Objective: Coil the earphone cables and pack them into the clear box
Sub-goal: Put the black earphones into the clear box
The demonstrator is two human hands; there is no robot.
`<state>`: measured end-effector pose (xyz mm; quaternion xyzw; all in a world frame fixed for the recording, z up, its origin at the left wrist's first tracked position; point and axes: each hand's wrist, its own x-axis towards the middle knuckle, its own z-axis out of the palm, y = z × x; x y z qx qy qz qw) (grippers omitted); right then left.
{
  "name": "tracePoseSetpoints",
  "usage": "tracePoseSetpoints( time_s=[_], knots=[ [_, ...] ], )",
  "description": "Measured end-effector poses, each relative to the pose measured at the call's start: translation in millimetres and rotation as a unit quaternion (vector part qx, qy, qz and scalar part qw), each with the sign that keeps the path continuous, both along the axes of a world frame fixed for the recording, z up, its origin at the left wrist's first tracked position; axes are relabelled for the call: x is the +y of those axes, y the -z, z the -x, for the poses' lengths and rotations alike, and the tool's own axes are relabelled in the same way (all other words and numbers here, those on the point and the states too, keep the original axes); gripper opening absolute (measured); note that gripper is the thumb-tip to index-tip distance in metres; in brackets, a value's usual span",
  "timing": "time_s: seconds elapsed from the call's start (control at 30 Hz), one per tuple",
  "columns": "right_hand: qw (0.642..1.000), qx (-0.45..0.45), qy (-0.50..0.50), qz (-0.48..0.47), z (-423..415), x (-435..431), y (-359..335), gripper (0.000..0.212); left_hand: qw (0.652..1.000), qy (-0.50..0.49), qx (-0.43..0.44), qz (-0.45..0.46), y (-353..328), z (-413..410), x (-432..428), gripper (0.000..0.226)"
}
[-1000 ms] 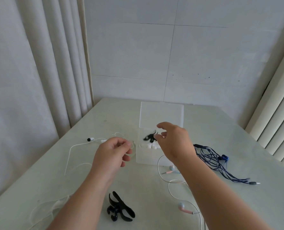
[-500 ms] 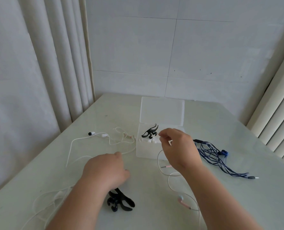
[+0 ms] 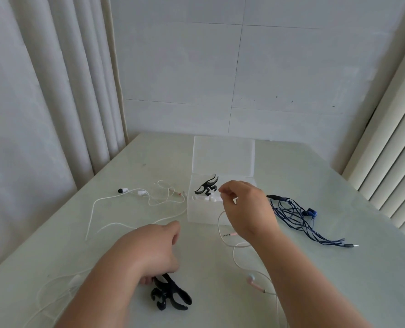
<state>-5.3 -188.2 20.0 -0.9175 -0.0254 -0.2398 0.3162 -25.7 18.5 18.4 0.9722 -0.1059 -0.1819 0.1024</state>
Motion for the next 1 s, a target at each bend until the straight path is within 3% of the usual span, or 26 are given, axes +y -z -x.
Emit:
tracePoseSetpoints(
  time_s=[0.33, 0.6, 0.7, 0.83, 0.93, 1.0],
  knots=[
    [1.000, -0.015, -0.006, -0.005, 1, -1, 1, 0.018, 0.993, 0.028, 0.023, 0.111, 8, -6, -1, 0.035],
    [0.999, -0.020, -0.020, -0.029, 2, -1, 0, 0.015, 0.947, -0.053, -0.059, 0.311, 8, -19, -4, 0.014],
    [0.997, -0.028, -0.043, -0.062, 5, 2, -3, 0.012, 0.914, -0.116, -0.109, 0.374, 10, -24, -6, 0.014],
    [0.985, -0.002, -0.139, -0.100, 15, 5, -12, 0.018, 0.834, -0.209, -0.192, 0.472, 11, -30, -11, 0.015],
    [0.969, 0.081, -0.212, -0.098, 18, 10, -15, 0.022, 0.778, -0.254, -0.201, 0.538, 11, -34, -12, 0.016],
    [0.970, 0.080, -0.213, -0.086, 17, 15, -12, 0.017, 0.759, -0.266, -0.189, 0.564, 12, -36, -14, 0.018]
  ],
)
